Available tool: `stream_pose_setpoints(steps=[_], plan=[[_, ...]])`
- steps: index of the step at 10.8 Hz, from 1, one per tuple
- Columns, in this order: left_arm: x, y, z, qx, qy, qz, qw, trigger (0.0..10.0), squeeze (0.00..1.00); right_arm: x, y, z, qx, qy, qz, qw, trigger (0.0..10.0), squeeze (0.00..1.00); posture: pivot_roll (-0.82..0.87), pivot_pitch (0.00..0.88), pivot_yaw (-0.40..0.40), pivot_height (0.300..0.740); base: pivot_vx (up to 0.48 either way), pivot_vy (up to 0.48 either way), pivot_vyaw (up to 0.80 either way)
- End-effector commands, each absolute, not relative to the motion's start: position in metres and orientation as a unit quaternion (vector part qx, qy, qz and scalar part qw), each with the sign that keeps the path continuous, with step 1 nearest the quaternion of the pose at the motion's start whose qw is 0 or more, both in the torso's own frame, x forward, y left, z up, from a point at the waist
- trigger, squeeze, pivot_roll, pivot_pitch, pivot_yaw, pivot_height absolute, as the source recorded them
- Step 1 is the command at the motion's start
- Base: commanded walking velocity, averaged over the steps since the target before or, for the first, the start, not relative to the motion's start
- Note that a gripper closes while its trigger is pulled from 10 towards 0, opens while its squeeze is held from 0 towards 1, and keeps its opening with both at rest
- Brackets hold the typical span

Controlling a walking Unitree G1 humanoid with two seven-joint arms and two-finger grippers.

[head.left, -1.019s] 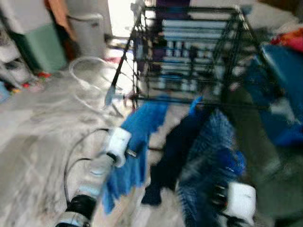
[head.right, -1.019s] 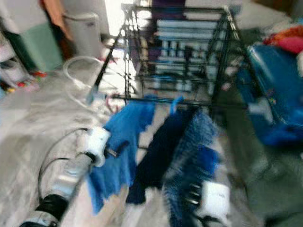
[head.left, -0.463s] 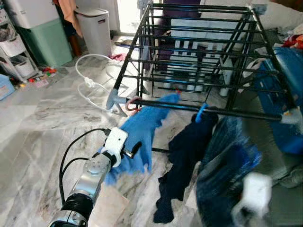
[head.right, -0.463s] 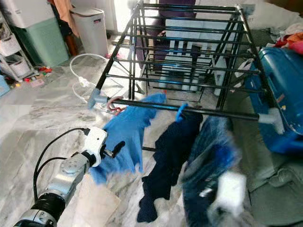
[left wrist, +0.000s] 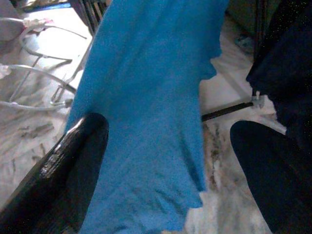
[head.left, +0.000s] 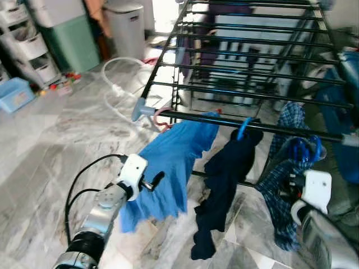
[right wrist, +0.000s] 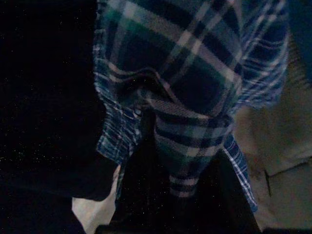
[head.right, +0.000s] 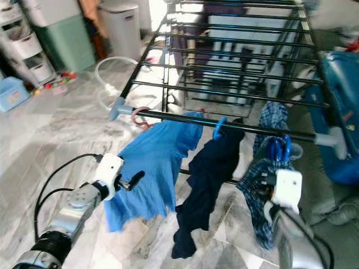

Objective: Hang hanger

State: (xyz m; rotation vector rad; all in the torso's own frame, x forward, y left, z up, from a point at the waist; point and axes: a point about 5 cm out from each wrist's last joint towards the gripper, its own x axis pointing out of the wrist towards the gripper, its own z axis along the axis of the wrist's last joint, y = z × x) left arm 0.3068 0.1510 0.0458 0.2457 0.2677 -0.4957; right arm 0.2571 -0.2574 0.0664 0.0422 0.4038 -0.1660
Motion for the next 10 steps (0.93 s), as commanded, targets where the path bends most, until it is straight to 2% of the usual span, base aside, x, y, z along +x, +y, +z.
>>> stream_pose_setpoints(steps=[1, 5, 7, 8, 10], plan=[[0.305, 0.155, 0.046, 0.123, 0.134, -0.245, 0.952, 10.0, 0.00, 0.264, -0.262, 0.071, 0.022, 0.203, -0.078, 0.976, 10.0, 0.00, 0.04, 0.114, 0.014, 0.740, 0.000, 0.000, 0.00], [0.302, 0.160, 0.045, 0.128, 0.140, -0.245, 0.951, 10.0, 0.00, 0.297, -0.279, 0.094, 0.052, 0.189, -0.083, 0.977, 10.0, 0.00, 0.06, 0.128, 0.010, 0.740, 0.000, 0.000, 0.00], [0.302, 0.158, 0.045, 0.128, 0.141, -0.246, 0.950, 10.0, 0.00, 0.300, -0.282, 0.090, 0.077, 0.210, -0.077, 0.972, 10.0, 0.00, 0.06, 0.126, 0.005, 0.740, 0.000, 0.000, 0.00], [0.301, 0.158, 0.044, 0.128, 0.142, -0.246, 0.950, 10.0, 0.00, 0.303, -0.274, 0.082, 0.126, 0.226, -0.063, 0.964, 10.0, 0.00, 0.07, 0.125, 0.002, 0.740, 0.000, 0.000, 0.00], [0.301, 0.158, 0.044, 0.129, 0.142, -0.244, 0.951, 10.0, 0.00, 0.304, -0.264, 0.072, 0.130, 0.242, -0.050, 0.960, 10.0, 0.00, 0.07, 0.129, 0.002, 0.740, 0.000, 0.000, 0.00]])
